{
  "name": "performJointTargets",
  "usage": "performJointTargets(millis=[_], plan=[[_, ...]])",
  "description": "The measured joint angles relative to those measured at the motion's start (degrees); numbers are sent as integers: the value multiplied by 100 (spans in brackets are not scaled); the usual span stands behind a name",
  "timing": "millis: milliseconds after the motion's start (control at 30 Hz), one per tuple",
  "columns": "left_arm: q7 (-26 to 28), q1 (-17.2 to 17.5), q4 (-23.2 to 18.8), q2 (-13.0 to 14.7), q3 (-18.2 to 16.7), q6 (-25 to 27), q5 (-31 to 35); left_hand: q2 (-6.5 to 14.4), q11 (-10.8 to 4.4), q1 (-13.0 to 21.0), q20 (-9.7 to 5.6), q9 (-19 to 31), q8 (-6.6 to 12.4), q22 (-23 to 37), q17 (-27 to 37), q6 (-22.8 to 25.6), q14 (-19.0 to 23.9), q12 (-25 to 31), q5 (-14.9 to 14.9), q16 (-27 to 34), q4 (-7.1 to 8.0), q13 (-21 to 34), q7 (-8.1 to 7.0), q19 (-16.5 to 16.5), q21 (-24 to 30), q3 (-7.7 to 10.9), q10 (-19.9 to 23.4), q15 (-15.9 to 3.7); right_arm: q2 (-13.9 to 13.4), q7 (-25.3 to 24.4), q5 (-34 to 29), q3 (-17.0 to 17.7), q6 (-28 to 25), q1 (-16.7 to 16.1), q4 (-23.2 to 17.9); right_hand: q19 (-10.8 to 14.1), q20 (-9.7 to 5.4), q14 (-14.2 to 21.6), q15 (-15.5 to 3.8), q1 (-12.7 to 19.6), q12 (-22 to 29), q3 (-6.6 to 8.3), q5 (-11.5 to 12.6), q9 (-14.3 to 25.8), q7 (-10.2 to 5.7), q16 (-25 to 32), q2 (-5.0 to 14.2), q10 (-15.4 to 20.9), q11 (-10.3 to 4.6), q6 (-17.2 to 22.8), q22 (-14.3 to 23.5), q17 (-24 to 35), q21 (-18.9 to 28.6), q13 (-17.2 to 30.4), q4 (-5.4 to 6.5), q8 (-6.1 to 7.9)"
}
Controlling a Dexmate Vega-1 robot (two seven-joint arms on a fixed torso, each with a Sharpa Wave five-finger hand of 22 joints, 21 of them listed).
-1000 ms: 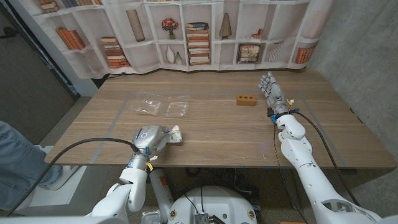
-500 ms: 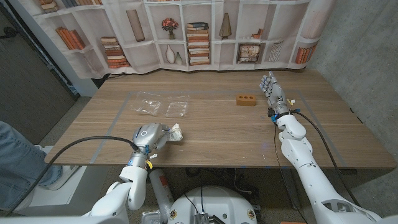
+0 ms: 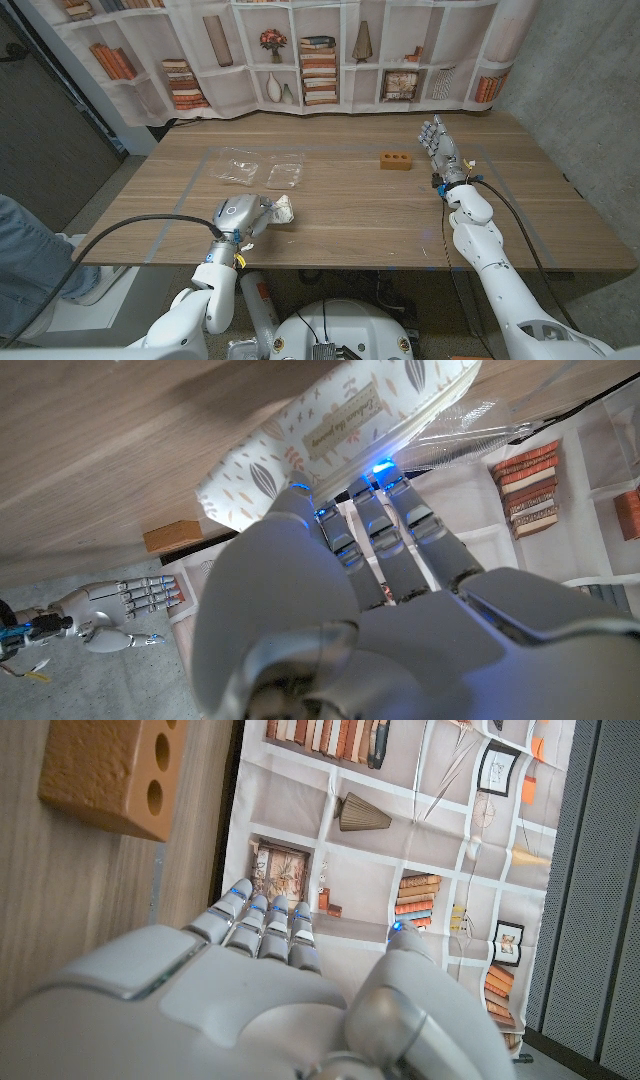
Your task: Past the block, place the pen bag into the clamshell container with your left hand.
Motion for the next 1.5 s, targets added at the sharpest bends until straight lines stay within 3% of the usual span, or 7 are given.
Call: performJointTargets(millis=[1500], plan=[[-454, -101, -427, 170, -149, 243, 390, 29, 10, 29, -12, 15, -44, -1, -2, 16, -3, -65, -1, 0, 23, -2, 17, -13, -104, 23, 9, -2, 36, 21, 48, 63, 56, 11, 23, 20, 21, -1, 0, 0, 0, -24, 0, 0, 0, 0, 0, 20, 20, 0, 0, 0, -67, 29, -24, 0]])
